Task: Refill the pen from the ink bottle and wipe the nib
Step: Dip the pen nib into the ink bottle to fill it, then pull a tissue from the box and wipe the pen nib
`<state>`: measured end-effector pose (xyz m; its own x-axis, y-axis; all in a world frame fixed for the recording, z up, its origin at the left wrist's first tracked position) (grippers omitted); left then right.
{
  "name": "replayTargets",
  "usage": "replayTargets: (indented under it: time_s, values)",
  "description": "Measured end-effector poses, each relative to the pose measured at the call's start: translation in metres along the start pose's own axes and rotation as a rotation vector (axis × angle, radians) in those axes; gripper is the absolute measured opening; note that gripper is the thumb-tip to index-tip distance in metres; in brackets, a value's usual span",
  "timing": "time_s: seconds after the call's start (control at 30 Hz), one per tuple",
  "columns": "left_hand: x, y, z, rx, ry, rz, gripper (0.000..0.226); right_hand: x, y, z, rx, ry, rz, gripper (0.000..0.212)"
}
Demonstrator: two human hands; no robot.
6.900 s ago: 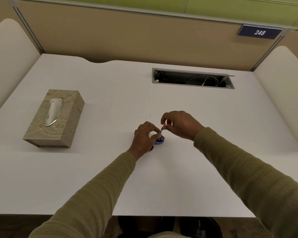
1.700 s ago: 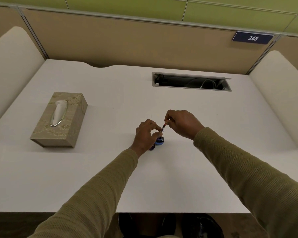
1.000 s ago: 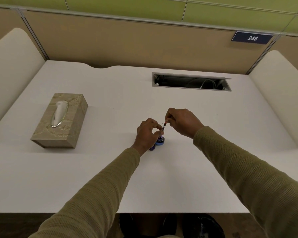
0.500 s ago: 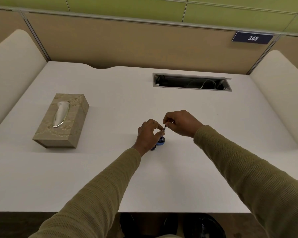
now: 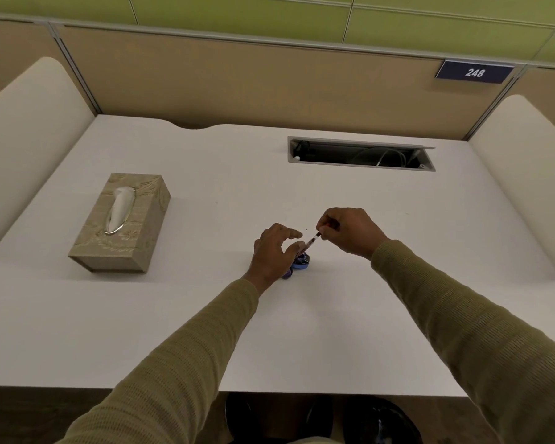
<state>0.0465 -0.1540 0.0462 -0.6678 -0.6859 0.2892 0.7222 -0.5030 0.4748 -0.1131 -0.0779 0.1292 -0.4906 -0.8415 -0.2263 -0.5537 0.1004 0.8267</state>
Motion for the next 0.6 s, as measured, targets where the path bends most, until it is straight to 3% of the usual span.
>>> replayTargets:
  time_s: [0.6]
  values:
    - [-0.025,0.026,-0.023,0.005,0.128,0.078,0.019,-0.016,-0.013,0.049,0.529,-0.314,0.010,0.012]
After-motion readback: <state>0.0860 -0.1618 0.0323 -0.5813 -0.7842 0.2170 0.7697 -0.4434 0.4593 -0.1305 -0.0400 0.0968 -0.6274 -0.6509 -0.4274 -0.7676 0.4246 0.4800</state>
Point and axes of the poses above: each hand's wrist, its own x-axis towards the middle knuckle, its own y-axis out of the back of the hand, z = x × y, the point moved 6 cm from there along x, towards the middle knuckle, and after that the axes turned 12 degrees about -y, right-handed, at the moved point
